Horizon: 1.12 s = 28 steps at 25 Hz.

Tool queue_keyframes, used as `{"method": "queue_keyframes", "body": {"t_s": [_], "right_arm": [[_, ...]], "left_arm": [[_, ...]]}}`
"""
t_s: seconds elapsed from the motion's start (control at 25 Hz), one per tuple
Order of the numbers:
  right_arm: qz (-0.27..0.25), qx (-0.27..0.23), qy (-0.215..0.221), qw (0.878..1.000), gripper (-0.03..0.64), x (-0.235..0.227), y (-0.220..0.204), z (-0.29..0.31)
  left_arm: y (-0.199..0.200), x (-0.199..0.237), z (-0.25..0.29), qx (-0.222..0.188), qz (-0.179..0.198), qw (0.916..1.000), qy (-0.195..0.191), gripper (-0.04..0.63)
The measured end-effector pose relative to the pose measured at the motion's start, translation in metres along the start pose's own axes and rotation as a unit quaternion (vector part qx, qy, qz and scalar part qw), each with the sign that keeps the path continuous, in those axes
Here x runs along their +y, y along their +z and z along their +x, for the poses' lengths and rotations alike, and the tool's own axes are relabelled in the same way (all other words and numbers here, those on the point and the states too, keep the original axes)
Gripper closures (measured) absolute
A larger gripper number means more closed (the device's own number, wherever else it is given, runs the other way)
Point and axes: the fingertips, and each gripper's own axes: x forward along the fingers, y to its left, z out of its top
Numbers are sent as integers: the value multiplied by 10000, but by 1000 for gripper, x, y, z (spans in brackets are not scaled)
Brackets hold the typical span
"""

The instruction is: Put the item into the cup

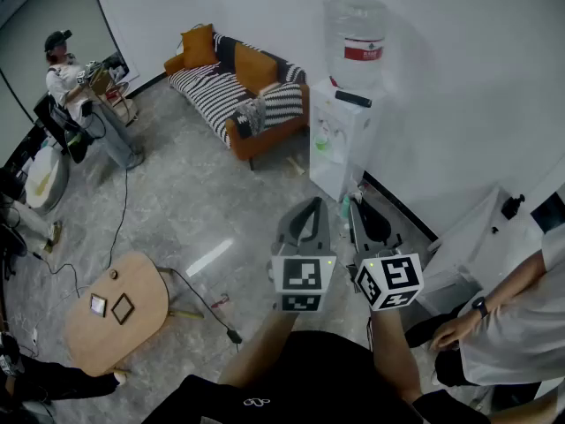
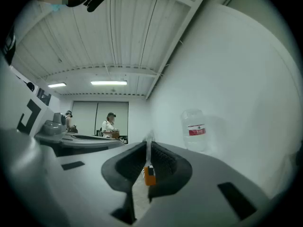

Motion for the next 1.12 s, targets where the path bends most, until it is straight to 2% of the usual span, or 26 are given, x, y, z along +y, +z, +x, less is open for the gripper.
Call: {"method": "queue_keyframes", "body": {"t_s": [0.52,1.12], "right_arm": [[135,105,84,9998,581,0,-11,-3],[265,129,231,9993,581,-5,-21,-30]], "left_arm": [[-11,-1,-3,118,-119,9998,73,581],[-17,-10,-21,162,-141,9990,385,581]]}}
